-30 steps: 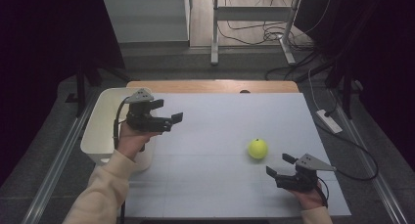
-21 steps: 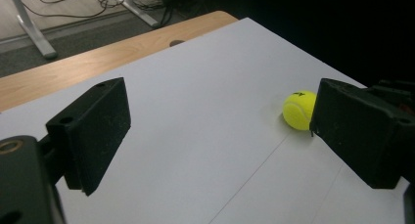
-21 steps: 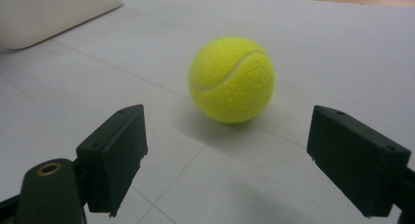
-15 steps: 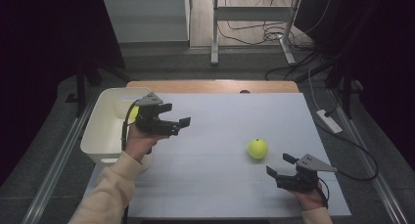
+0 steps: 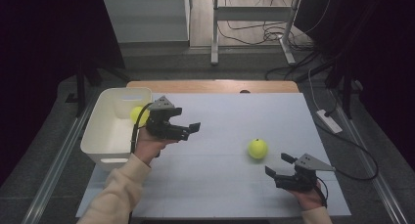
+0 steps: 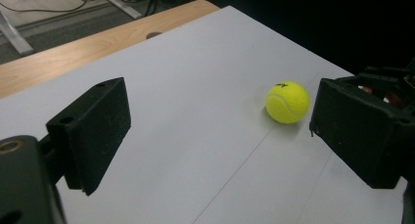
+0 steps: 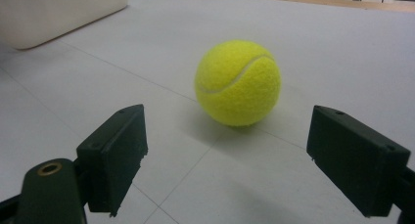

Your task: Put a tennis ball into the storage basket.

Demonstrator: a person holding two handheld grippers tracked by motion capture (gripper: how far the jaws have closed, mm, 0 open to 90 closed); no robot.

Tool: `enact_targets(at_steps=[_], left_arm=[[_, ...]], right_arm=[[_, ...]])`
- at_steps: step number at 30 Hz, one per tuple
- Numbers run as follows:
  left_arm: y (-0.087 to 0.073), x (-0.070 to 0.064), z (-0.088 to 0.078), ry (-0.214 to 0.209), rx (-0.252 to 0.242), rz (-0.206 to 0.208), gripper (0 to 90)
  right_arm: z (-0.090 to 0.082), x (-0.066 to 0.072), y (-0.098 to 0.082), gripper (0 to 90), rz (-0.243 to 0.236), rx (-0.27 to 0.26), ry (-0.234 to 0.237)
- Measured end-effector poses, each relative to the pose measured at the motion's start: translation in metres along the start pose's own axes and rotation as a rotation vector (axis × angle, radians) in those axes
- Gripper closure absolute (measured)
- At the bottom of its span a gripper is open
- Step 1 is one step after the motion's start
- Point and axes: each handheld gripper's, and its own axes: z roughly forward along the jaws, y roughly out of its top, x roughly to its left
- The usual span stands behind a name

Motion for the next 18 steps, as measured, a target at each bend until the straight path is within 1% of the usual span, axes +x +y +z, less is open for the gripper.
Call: enact_targets(at_steps=[5,11,18], left_arm=[[-0.002,-0.001,0.007,-0.015,0.009,0.000,8.6],[-0.007,-0.005,0.018,-0.036,0.035,0.004,8.6],[-0.009,-0.008,0.024,-0.044,0.051,0.011,8.9]], right_arm=[[0.000,0.000,0.000,15.2,-0.001,0.002,-0.002],[-0.001,0.002,-0.001,15.3,-0.004,0.006,-0.003],[0.001,0.005,0.000,15.3,-0.016,0.007,0.007]])
